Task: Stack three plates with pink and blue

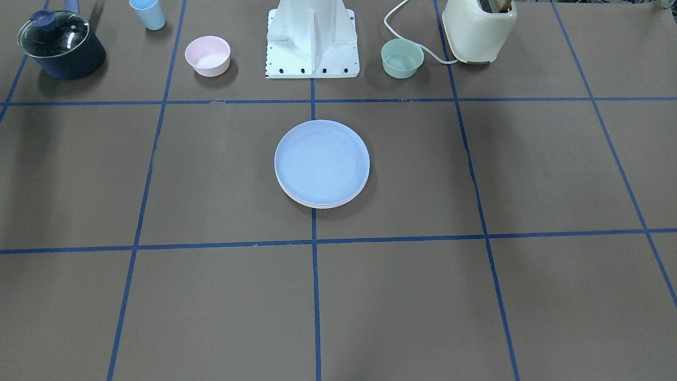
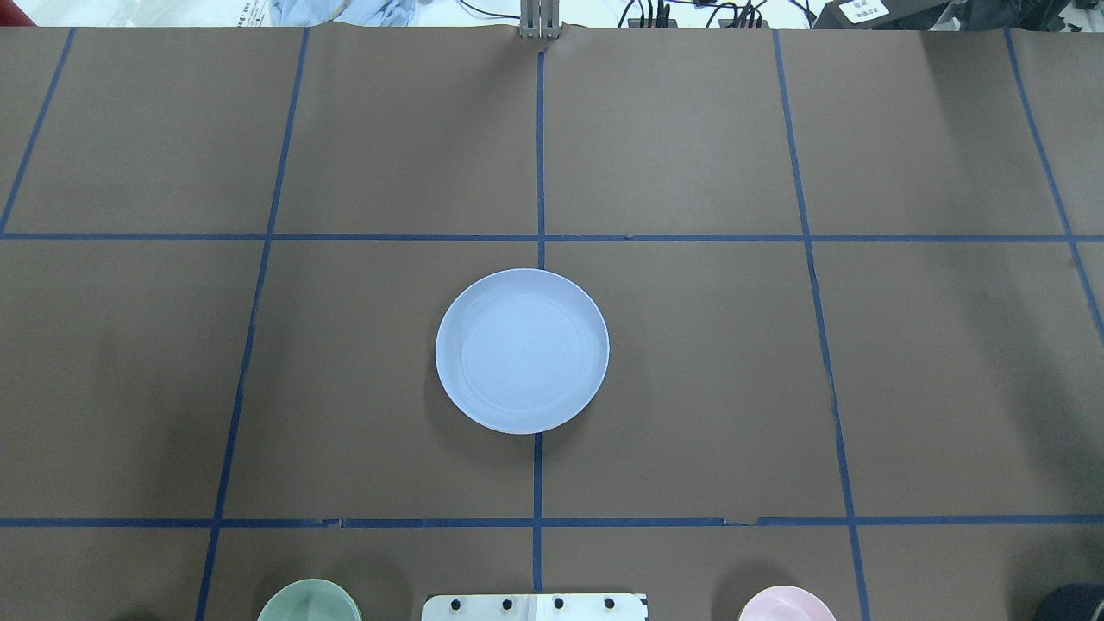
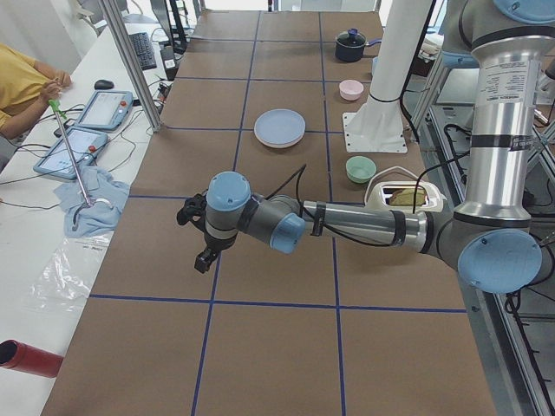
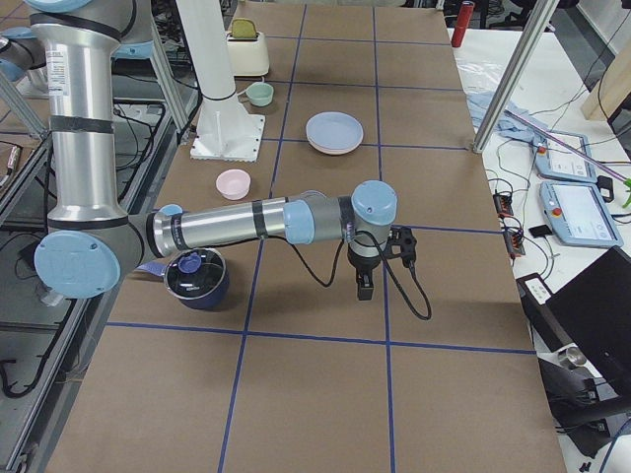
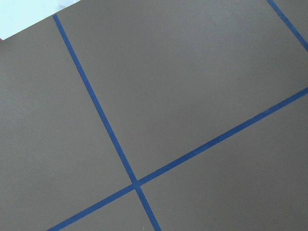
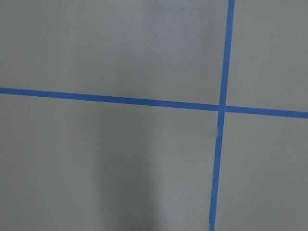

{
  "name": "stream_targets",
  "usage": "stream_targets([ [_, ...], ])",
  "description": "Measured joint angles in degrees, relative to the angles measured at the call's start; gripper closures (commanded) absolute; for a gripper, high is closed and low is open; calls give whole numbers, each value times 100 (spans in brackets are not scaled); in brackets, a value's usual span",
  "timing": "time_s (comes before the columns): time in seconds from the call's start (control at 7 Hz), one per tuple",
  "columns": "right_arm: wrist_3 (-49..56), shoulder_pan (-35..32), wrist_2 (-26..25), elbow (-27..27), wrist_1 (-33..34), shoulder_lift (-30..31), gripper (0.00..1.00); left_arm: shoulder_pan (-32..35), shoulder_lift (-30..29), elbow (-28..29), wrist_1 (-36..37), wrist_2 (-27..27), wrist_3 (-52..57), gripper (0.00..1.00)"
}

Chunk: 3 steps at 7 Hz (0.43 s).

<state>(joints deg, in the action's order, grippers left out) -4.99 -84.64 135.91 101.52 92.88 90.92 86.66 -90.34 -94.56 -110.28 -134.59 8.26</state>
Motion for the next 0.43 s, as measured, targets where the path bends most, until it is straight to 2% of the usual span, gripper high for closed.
stream_targets([
  [0.43,77,-40,-23,2,-38,174,0,0,7,21,-2,-3,2,0],
])
